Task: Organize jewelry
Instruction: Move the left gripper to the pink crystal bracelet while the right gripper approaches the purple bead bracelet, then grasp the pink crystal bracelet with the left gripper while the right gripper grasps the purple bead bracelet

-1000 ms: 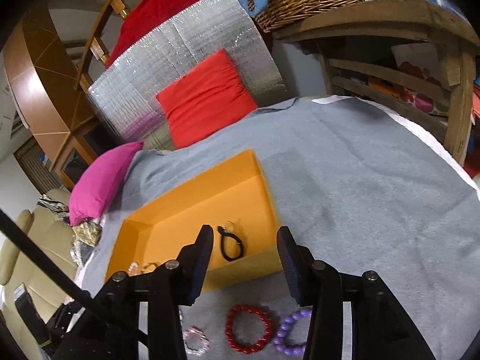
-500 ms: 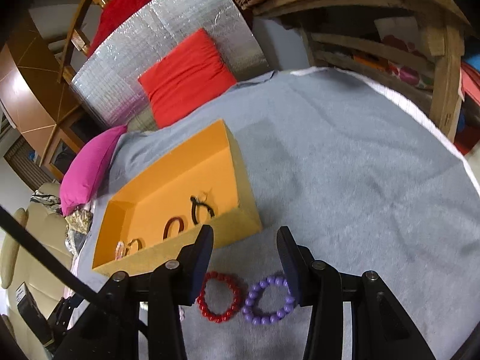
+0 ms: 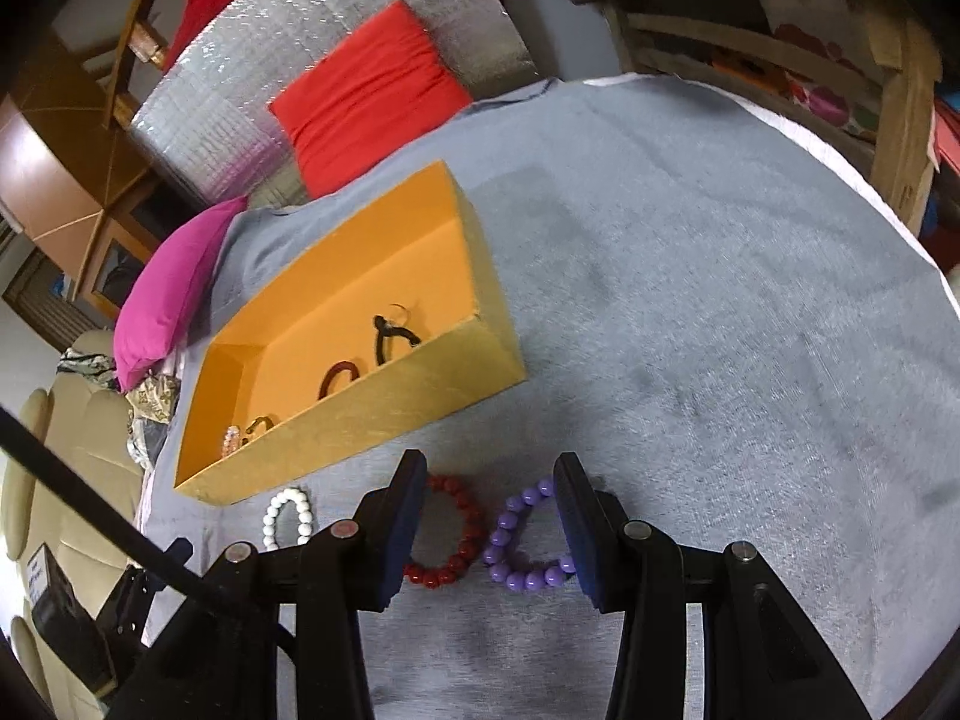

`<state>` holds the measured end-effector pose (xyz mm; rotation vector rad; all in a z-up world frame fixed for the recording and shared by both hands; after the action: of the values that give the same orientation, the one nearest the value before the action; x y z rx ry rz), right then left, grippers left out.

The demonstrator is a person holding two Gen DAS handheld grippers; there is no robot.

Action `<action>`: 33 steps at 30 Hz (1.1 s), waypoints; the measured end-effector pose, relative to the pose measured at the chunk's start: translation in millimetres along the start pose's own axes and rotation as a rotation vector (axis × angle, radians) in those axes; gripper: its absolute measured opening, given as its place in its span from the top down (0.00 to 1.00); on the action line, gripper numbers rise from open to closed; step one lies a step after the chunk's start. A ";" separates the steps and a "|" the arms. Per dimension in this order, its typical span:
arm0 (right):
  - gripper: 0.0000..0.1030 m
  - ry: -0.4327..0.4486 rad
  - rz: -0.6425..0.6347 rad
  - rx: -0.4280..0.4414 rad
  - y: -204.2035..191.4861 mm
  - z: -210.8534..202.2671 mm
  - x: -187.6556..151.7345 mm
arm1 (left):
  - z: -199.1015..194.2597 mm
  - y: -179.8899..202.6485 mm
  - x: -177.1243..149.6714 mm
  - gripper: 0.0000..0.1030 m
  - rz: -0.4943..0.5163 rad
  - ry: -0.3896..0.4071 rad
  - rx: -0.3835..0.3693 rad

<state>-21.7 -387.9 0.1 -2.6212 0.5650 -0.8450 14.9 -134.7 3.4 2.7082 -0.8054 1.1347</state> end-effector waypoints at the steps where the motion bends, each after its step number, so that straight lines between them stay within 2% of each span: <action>1: 0.54 -0.007 0.002 -0.002 2.3 1.0 -0.8 | 0.3 2.8 -0.2 0.33 0.006 -0.002 -0.005; 5: 0.54 -0.045 -0.014 -0.031 10.0 6.5 -6.1 | 3.0 14.8 -2.5 0.33 0.030 -0.016 -0.033; 7: 0.59 -0.074 -0.020 -0.046 15.5 10.4 -9.5 | 4.3 18.9 -3.8 0.33 0.031 -0.025 -0.052; 8: 0.63 -0.089 -0.020 -0.052 18.7 12.5 -11.7 | 5.1 21.6 -4.7 0.33 0.030 -0.032 -0.068; 16: 0.67 -0.137 -0.024 -0.072 36.4 20.3 -19.5 | 13.3 44.8 -11.4 0.33 -0.027 -0.100 -0.213; 17: 0.70 -0.146 -0.026 -0.071 36.9 22.3 -21.0 | 14.8 48.1 -11.4 0.33 -0.033 -0.105 -0.224; 20: 0.73 -0.159 -0.049 -0.083 34.9 26.9 -24.3 | 18.2 53.0 -10.0 0.36 -0.060 -0.116 -0.245; 22: 0.73 -0.158 -0.072 -0.100 31.5 28.2 -25.1 | 21.1 56.0 -9.5 0.42 -0.081 -0.127 -0.260; 24: 0.79 -0.156 -0.098 -0.121 29.7 29.6 -25.4 | 25.0 58.9 -9.3 0.45 -0.102 -0.140 -0.268; 30: 0.87 -0.136 -0.173 -0.190 25.5 33.0 -26.6 | 36.2 70.5 -11.2 0.46 -0.155 -0.186 -0.289; 33: 0.87 -0.127 -0.198 -0.208 17.5 36.9 -26.9 | 42.0 76.2 -11.8 0.46 -0.176 -0.204 -0.284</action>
<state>-23.8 -383.8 -48.5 -2.9344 0.3819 -0.7007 -3.8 -206.7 -43.3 2.6171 -0.6763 0.6599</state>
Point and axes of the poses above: each gripper's, at about its wrist camera, not at the fingertips, and z roughly the way its jaws point, y to its right, x to its top, the point moved 9 cm from there along z, roughly the way its jaws point, and after that the axes turned 2 degrees about -z, right-handed, at the moved point
